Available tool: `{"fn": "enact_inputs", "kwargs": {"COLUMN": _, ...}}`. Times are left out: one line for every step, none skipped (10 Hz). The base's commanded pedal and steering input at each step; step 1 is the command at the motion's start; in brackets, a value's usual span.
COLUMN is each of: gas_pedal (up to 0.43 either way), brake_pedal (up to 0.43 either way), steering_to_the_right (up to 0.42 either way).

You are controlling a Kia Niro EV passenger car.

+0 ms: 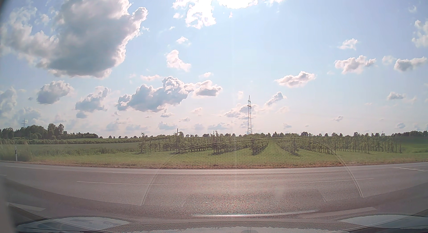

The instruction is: Follow the waypoints while adhering to traffic rules and regulations

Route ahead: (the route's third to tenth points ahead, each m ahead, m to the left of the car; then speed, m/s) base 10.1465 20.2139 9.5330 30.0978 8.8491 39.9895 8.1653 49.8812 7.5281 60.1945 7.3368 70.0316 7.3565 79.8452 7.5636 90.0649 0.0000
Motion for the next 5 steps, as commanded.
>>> {"fn": "enact_inputs", "kwargs": {"gas_pedal": 0.000, "brake_pedal": 0.390, "steering_to_the_right": 0.000}}
{"fn": "enact_inputs", "kwargs": {"gas_pedal": 0.000, "brake_pedal": 0.384, "steering_to_the_right": 0.000}}
{"fn": "enact_inputs", "kwargs": {"gas_pedal": 0.000, "brake_pedal": 0.390, "steering_to_the_right": 0.000}}
{"fn": "enact_inputs", "kwargs": {"gas_pedal": 0.000, "brake_pedal": 0.384, "steering_to_the_right": 0.000}}
{"fn": "enact_inputs", "kwargs": {"gas_pedal": 0.000, "brake_pedal": 0.390, "steering_to_the_right": 0.000}}
